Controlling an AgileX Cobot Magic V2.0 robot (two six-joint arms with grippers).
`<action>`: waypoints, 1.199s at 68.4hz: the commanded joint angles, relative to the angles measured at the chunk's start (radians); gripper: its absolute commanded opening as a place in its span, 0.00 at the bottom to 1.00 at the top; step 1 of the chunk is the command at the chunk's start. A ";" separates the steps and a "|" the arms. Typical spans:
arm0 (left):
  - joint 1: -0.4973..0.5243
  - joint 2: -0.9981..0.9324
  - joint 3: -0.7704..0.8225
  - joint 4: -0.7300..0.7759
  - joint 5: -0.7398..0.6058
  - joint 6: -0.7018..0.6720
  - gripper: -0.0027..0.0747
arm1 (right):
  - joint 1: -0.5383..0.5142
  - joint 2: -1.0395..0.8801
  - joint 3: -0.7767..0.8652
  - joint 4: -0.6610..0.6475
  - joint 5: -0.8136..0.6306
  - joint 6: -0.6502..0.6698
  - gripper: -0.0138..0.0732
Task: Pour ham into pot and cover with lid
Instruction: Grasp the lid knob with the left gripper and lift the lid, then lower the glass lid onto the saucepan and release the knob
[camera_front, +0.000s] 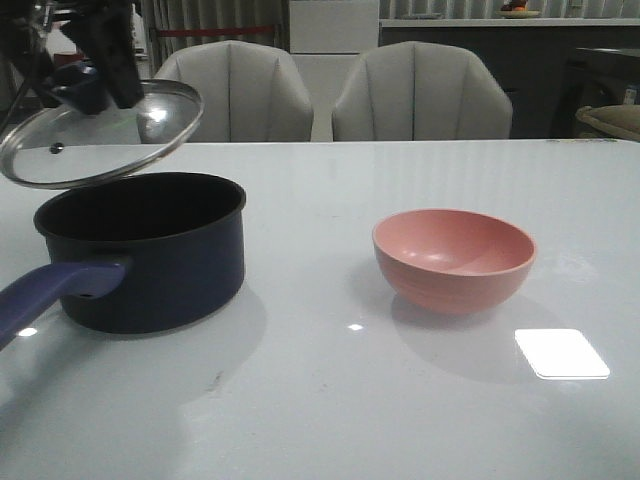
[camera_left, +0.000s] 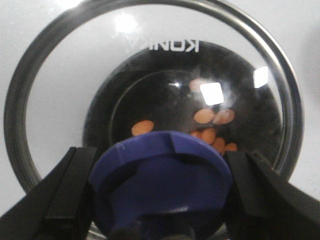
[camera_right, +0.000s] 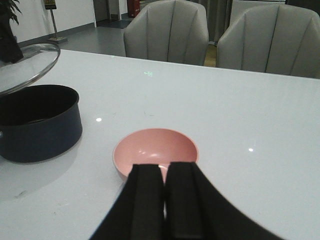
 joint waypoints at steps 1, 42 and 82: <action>-0.046 -0.006 -0.067 -0.008 -0.003 0.000 0.40 | 0.001 0.006 -0.029 0.002 -0.076 -0.006 0.35; -0.076 0.107 -0.154 0.055 0.125 0.000 0.40 | 0.001 0.006 -0.029 0.002 -0.076 -0.006 0.35; -0.076 0.107 -0.104 0.055 0.125 0.000 0.55 | 0.001 0.006 -0.029 0.002 -0.076 -0.006 0.35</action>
